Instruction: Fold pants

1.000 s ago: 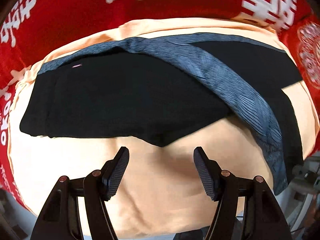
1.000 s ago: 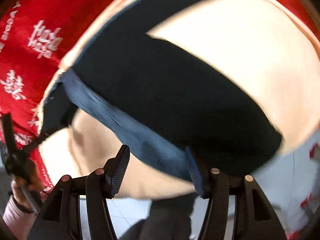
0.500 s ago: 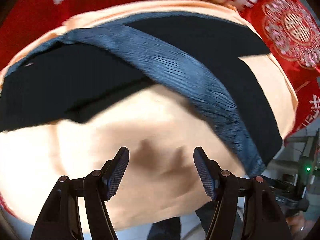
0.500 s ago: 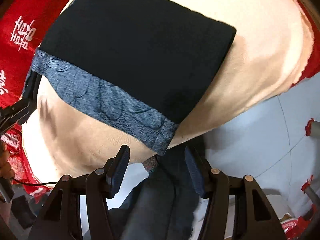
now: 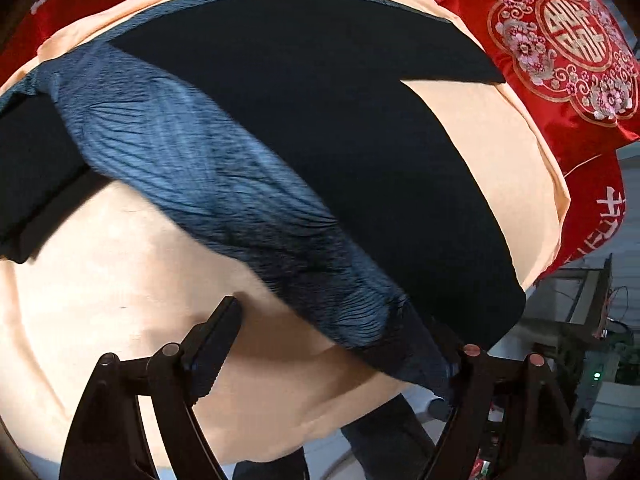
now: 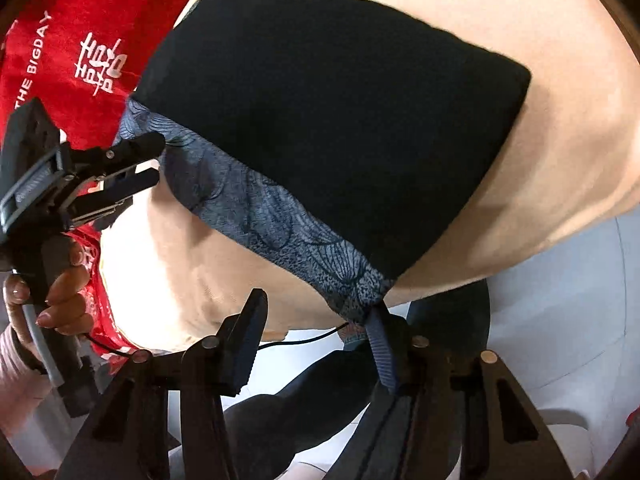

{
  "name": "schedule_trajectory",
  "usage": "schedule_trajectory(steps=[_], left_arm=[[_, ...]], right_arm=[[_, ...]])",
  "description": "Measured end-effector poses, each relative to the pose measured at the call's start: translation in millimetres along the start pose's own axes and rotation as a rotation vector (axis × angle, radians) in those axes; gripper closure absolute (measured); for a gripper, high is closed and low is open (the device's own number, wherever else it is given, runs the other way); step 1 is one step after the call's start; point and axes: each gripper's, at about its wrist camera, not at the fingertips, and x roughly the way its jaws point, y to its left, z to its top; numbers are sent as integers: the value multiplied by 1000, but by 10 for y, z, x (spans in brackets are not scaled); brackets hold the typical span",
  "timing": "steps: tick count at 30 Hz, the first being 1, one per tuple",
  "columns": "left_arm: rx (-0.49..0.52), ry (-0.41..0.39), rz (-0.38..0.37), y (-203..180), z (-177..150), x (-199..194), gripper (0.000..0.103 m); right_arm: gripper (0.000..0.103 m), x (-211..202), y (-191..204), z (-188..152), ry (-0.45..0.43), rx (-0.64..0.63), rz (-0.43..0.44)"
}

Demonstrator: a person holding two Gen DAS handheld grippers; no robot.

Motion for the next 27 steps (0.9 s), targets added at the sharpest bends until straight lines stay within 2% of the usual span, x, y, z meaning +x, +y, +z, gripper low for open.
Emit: schedule_trajectory(steps=[2,3,4,5,7,10,14,20,22,25,27], left_arm=[[0,0,11,-90,22,44,20],[-1,-1,7,-111,25,50,21],[-9,-4,3,-133,29,45,28],[-19,-4,-2,-144,42,49,36],[-49,7,-21,-139,61,47,70],[-109,12,-78,-80,93,-30,84],[-118,-33,-106,-125,203,-289,85],[-91,-117,-106,-262,673,-582,85],[-92,-157,-89,-258,879,-681,85],[-87,-232,-4,-202,1096,-875,85],[-89,-253,49,-167,1201,-951,85]], right_arm=[[56,42,-81,4,17,19,15],[64,83,-84,8,33,36,24],[82,128,-97,8,52,52,34],[93,114,-98,25,76,64,50],[98,62,-82,42,85,72,73],[100,-241,-1,148,63,49,138],[100,-727,265,524,-1,-22,193],[100,-1303,458,1485,-89,-96,235],[100,-1423,513,1885,-111,-118,220],[100,-1553,569,2374,-142,-141,210],[100,-1554,650,2732,-150,-143,209]])
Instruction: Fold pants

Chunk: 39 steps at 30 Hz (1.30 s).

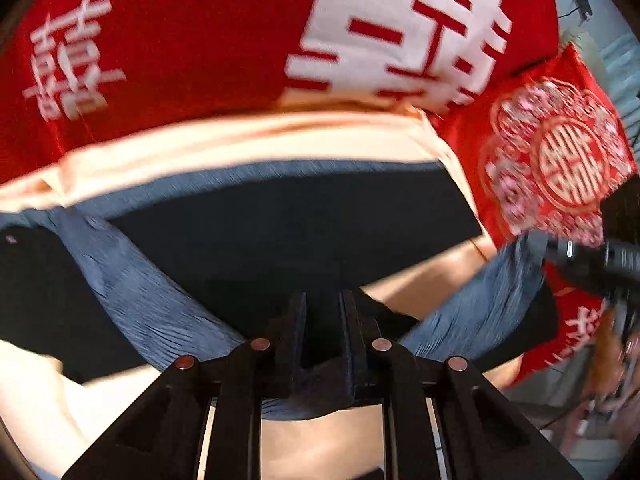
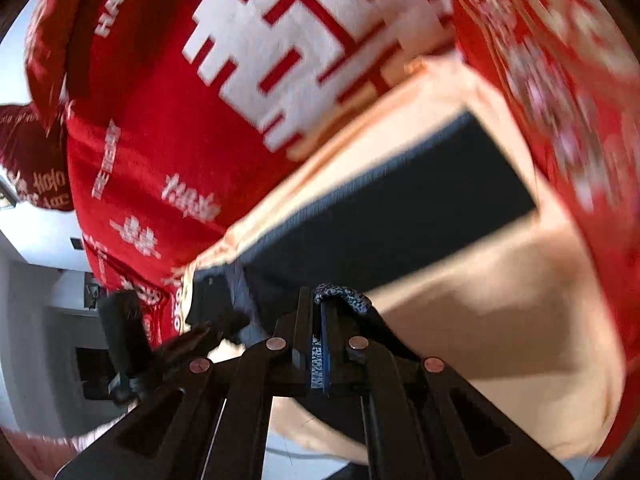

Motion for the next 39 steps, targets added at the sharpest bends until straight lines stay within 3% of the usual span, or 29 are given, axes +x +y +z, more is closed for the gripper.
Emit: schedule_trajectory(steps=[6,7,8,9,10,11,16,19,20,22,25,27,29,31,32,35,38,39], left_arm=[[-55,-11,125,349,36,-115,84],[-69,-11,142,402,27,-111,79],[-83,-11,156,439,36,-105,69],[-102,-21,184,457,48,-88,43],[-126,-50,218,481,73,-84,33],[-141,-67,224,472,104,-55,33],[-165,-8,261,505,245,224,33],[-145,11,293,476,237,318,33],[-142,22,300,476,223,343,33],[-138,50,311,483,231,433,33],[-125,55,332,473,277,507,33],[-127,58,336,459,321,571,31],[-131,64,333,450,360,661,31],[-118,70,348,408,403,755,31],[-112,67,354,387,417,788,31],[-114,67,359,354,462,922,31],[-113,87,376,362,463,1111,31],[-113,92,379,371,456,1166,30]], right_arm=[[100,181,-66,777,-28,-48,-94],[100,200,-94,878,-39,-50,-117],[100,239,-123,977,-50,-55,-141],[100,300,-155,1105,-59,-68,-173],[100,339,-183,1173,-61,-80,-207],[100,398,-203,1231,-61,-96,-250],[99,627,-481,1394,-56,-105,-480],[95,618,-652,1412,-39,-62,-490],[92,624,-636,1408,-23,-79,-500],[64,573,-534,1382,-23,-122,-526],[54,290,-311,1239,-123,-167,-511],[54,205,-179,1076,-129,-217,-493],[55,300,-130,979,-63,-254,-471],[57,422,-148,919,-40,-302,-555],[57,463,-182,949,-44,-304,-584],[59,560,-325,1079,-46,-233,-543],[71,935,-511,1142,80,-226,-555],[87,1043,-603,1176,99,-239,-595]])
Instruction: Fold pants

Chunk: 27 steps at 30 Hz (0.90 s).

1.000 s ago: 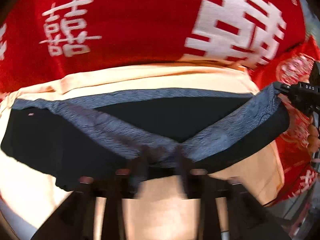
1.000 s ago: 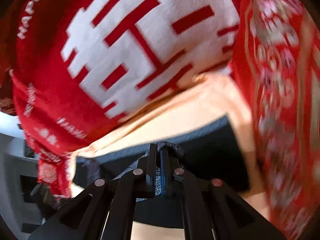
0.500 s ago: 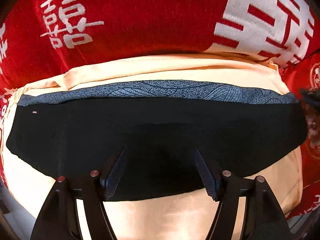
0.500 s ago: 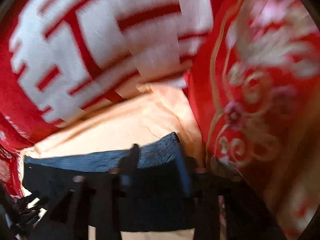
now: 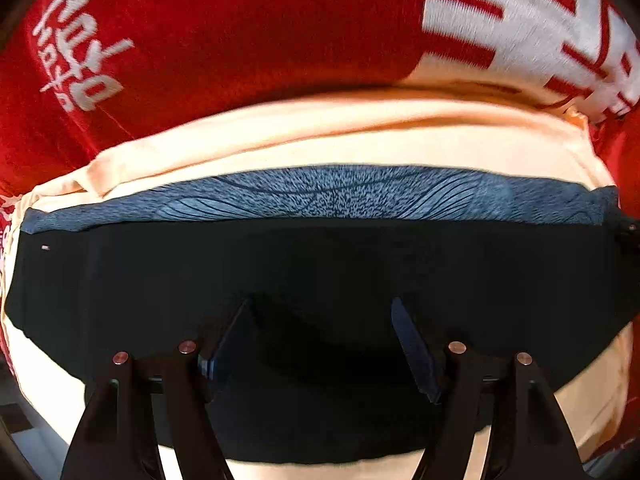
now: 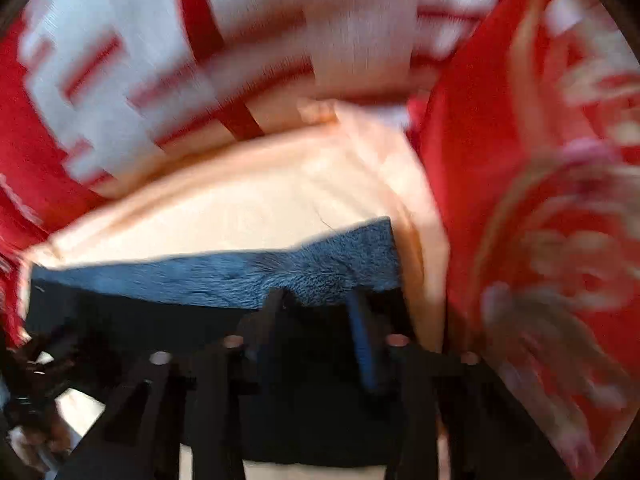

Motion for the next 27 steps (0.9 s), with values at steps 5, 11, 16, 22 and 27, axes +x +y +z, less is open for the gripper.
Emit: schedule_trajectory(steps=[5,11,16,22,27], left_arm=[[-13,-7,15,95,-21,7,20],[-38,-19,37,304,8,-166,20],[-33,15,83,447,-95,-115,20],[-42,62,123,767,-462,-207,20],[-66,82,124,1154,-726,-398,20]], right_arm=[[96,-70,-140,136,-82,104,-131],[85,-345,121,-118,-97,-16,10],[79,-270,96,-509,-11,39,24],[78,-461,30,-926,-25,17,21],[72,-713,23,-1131,-33,95,126]])
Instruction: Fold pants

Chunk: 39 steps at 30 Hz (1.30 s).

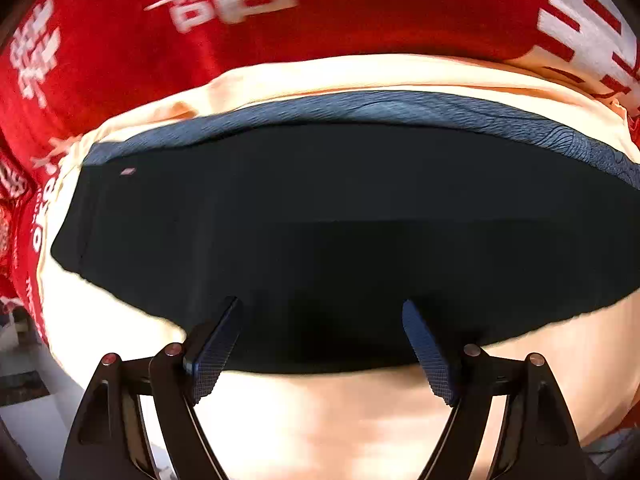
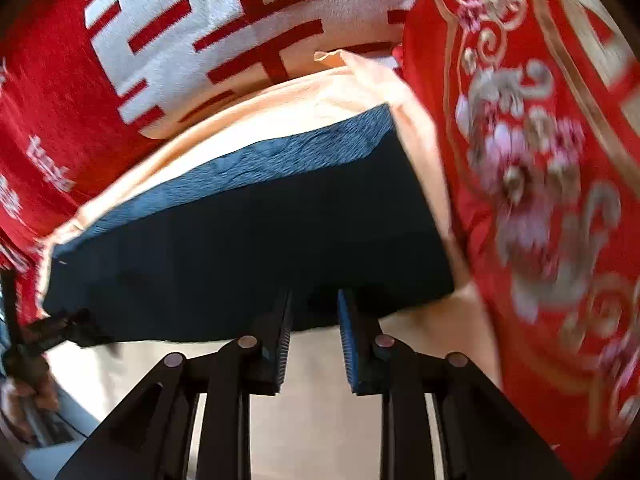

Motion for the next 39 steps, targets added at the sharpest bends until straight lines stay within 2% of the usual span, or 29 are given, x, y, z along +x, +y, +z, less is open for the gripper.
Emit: schedule_trajectory(steps=[1,4,5,7,8,15,21,23,25,27,31,34,37,39], left_arm=[[-3,3,-1,90,-44,-25,20],[-2,-1,-4,275,-123,-54,20],[1,0,-5,352,-161,-45,20],[5,0,-9,547,-227,-24,20],[6,1,-12,631,-244,-11,20],[61,1,-23,1346,-521,61,20],[83,-15,14,2435,-586,136,20],[65,-20,57,2893,-630,181,20],[38,-18,83,3200,-657,251,20],[-3,-8,75,3430,-653,347,20],[-25,-41,-13,3414,-530,441,20],[-7,-85,-109,3126,-319,459,20],[28,-126,-172,2762,-16,515,20],[52,-148,-181,2598,135,565,20]], right_arm=[[66,-46,18,-92,1,19,20],[60,-124,201,-326,1,34,76],[59,32,254,-271,7,28,85],[52,102,523,-377,25,7,108],[51,247,648,-354,37,-1,115],[51,627,1654,-811,148,-8,203],[51,962,2681,-1215,226,-17,256],[51,1070,2975,-1264,237,-19,280],[51,1196,3180,-1283,241,-4,301],[51,1341,3311,-1257,242,25,315],[51,1541,3426,-1208,216,101,372],[51,1649,3462,-1190,210,148,407],[51,1753,3454,-1212,215,204,447],[51,1812,3441,-1227,213,240,481]])
